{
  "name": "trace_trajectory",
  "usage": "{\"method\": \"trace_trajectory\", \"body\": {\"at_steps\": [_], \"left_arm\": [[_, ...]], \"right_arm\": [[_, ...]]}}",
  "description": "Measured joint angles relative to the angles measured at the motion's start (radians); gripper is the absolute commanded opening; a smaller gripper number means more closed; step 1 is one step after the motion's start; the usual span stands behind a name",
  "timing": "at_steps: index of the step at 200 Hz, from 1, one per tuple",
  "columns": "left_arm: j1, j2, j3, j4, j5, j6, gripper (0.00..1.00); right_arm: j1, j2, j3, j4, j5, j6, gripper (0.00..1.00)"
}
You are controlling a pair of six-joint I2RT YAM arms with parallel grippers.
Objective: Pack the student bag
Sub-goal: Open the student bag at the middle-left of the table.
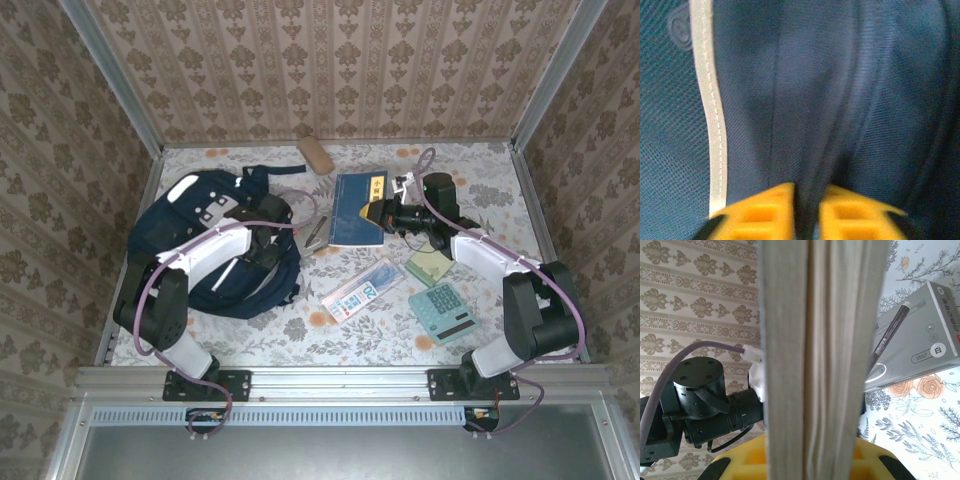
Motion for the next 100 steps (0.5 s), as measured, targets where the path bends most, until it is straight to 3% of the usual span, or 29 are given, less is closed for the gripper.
{"method": "trace_trajectory", "body": {"at_steps": [49,100], "left_arm": [[-0.002,-0.001,0.027,-0.04,-0.04,0.0,0.0],[0.044,-0.054,0.27,-0.187,-0.033,0.0,0.0]], "right_arm": [[0.034,0.0,0.0,0.0,0.023,0.01,0.0],[0.159,0.006,0.013,0.013,0.092,0.072,0.0]]}}
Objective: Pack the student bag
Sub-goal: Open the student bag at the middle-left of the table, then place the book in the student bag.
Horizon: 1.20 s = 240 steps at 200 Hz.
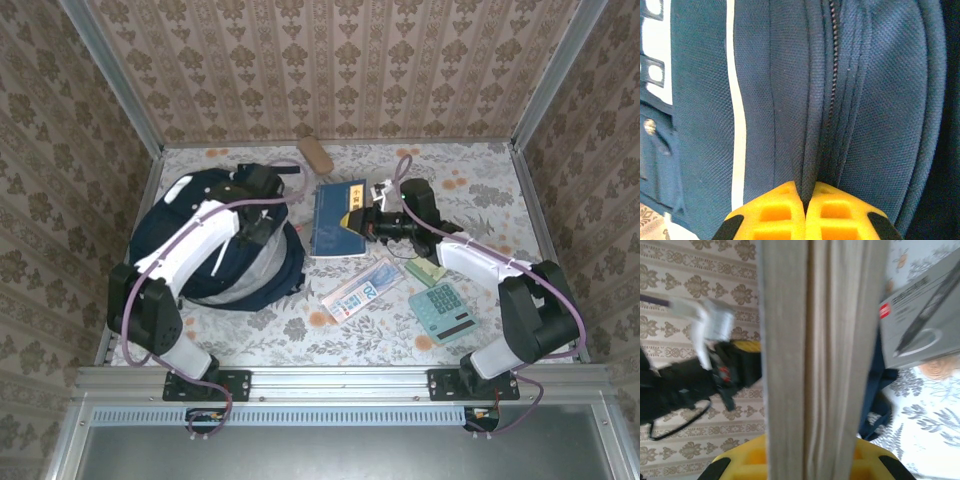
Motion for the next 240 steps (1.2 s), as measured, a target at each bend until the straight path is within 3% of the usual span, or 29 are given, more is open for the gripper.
{"method": "trace_trajectory", "body": {"at_steps": [56,99,149,206,222,240], "left_arm": [[0.071,-0.041,0.143,-0.079,0.093,0.005,0.0],[0.134,-0.042,0.189,-0.113,0.199,0.018,0.0],[0.208,-0.044,0.269,-0.158,0.306,0.034,0.0],[0.215,-0.046,0.269,-0.163,0.36,0.037,0.0],[0.215,-0.046,0.269,-0.164,0.368,0.037,0.0],[0.217,-0.049,0.269,-0.164,0.371,0.037,0.0]], "right_arm": [[0.163,0.085,0.057,0.035,0.201,0.101,0.0],[0.304,0.271,0.146,0.113,0.377,0.19,0.0],[0.439,0.542,0.397,0.213,0.53,0.273,0.0],[0.532,0.755,0.637,0.26,0.705,0.341,0.04],[0.542,0.828,0.731,0.253,0.736,0.351,0.1],[0.544,0.903,0.83,0.233,0.757,0.366,0.34]]}}
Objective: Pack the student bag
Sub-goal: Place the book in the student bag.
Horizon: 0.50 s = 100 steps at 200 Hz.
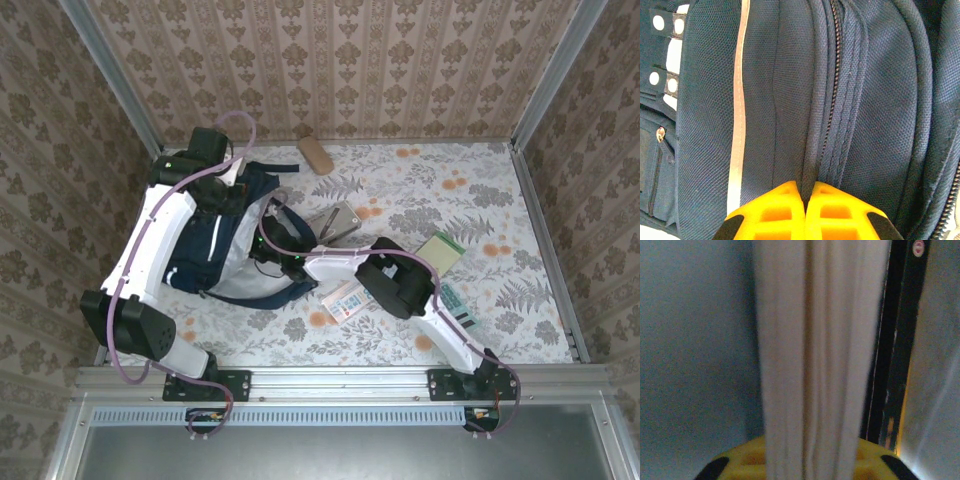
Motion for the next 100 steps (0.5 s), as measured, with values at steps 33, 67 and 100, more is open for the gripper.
{"method": "trace_trajectory", "body": {"at_steps": [33,67,100], "left_arm": [[0.009,-0.012,0.0,0.0,0.0,0.0,0.0],[0.011,-0.033,-0.012,0.001,0.003,0.0,0.0],[0.013,-0.04,-0.032,0.012,0.016,0.0,0.0]], "right_arm": [[0.001,0.056,0.098,-0.039,0.006,0.003,0.58],[0.001,-0.019,0.021,-0.083,0.0,-0.029,0.64],[0.001,-0.109,-0.065,-0.161,-0.01,-0.07,0.61]]}}
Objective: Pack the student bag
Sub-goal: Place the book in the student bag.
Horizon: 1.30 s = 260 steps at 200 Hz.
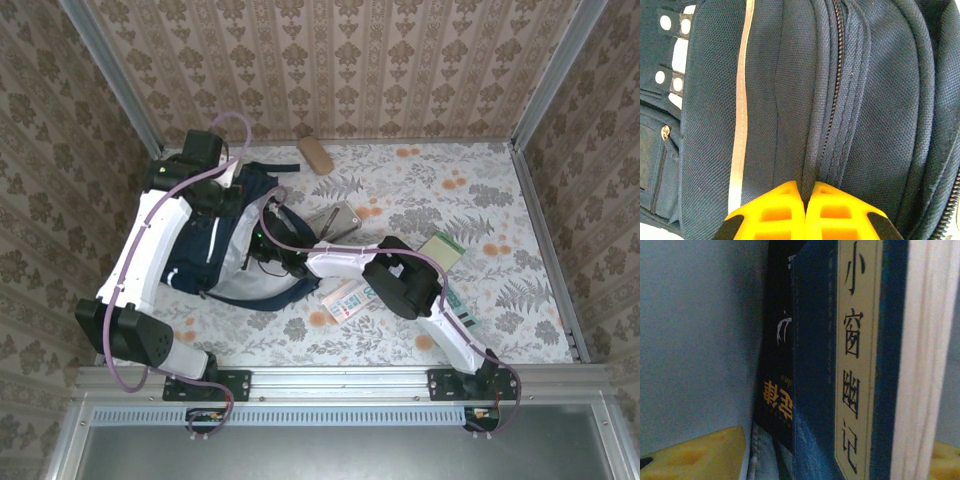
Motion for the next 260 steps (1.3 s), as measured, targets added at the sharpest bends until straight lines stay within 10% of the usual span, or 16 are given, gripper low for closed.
{"method": "trace_trajectory", "body": {"at_steps": [167,208,260], "left_arm": [[0.005,-0.006,-0.027,0.022,0.035,0.0,0.0],[0.005,-0.008,-0.035,0.026,0.04,0.0,0.0],[0.005,-0.01,-0.042,0.032,0.051,-0.004,0.0]], "right_arm": [[-0.016,-0.095,-0.227,-0.002,-0.091,-0.024,0.47],[-0.016,-0.12,-0.281,0.002,-0.109,-0.021,0.09],[-0.016,-0.103,-0.241,-0.001,-0.146,-0.002,0.05]]}}
